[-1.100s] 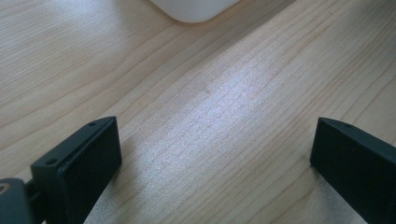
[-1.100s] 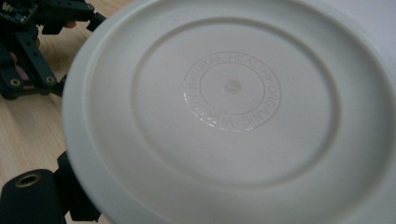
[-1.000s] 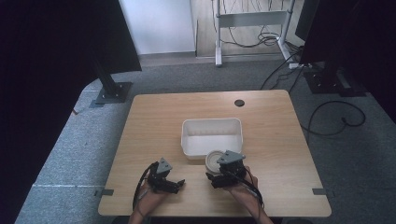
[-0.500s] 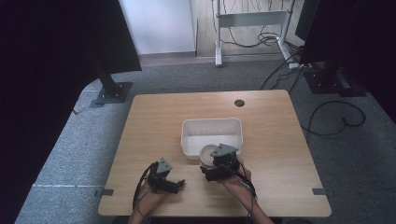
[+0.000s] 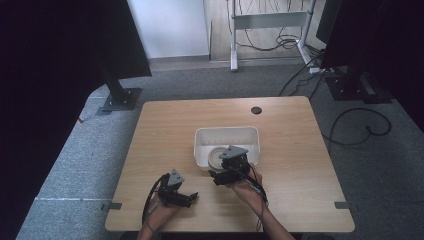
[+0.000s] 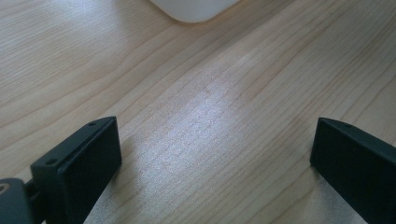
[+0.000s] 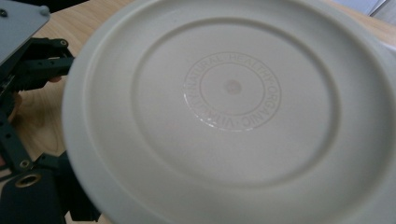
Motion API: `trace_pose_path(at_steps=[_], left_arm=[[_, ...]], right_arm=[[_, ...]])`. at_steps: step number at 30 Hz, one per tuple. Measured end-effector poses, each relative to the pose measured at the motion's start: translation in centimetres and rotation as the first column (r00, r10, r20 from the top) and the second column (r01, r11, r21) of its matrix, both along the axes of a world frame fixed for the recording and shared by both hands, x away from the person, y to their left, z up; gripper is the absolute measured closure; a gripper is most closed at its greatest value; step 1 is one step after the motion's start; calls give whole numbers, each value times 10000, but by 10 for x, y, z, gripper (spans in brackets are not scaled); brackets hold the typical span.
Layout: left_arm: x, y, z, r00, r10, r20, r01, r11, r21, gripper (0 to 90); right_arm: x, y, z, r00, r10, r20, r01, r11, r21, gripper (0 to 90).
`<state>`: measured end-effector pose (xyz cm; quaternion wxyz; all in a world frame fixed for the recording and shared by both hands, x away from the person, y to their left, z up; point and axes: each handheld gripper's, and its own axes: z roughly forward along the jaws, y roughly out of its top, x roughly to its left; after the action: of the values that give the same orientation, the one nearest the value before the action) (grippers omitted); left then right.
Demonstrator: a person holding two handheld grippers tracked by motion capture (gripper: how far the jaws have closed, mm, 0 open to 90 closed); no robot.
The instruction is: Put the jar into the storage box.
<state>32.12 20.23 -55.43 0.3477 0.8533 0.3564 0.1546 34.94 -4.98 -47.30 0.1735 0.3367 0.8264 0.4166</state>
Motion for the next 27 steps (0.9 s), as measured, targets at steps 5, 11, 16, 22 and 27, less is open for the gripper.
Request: trace_pose_path(at_steps=[5, 11, 16, 22, 27], left_arm=[[0, 0, 0, 10000, -3, 2, 3, 10000, 3, 17], [0, 0, 0, 10000, -6, 2, 6, 10000, 0, 16], [0, 0, 0, 10000, 14, 5, -14, 10000, -33, 16], [0, 0, 0, 10000, -6, -3, 6, 10000, 1, 16], [0, 0, 0, 10000, 1, -2, -1, 10000, -16, 16]], right_arm=[[8, 6, 1, 10000, -92, -9, 92, 10000, 27, 96], [19, 11, 0, 9997, -240, 42, 240, 9997, 6, 96], [27, 16, -1, 9993, -375, 47, 375, 9993, 11, 96], [36, 20, -7, 9982, -593, 9, 593, 9982, -73, 96], [44, 25, -14, 9967, -811, -8, 811, 9966, -158, 96]])
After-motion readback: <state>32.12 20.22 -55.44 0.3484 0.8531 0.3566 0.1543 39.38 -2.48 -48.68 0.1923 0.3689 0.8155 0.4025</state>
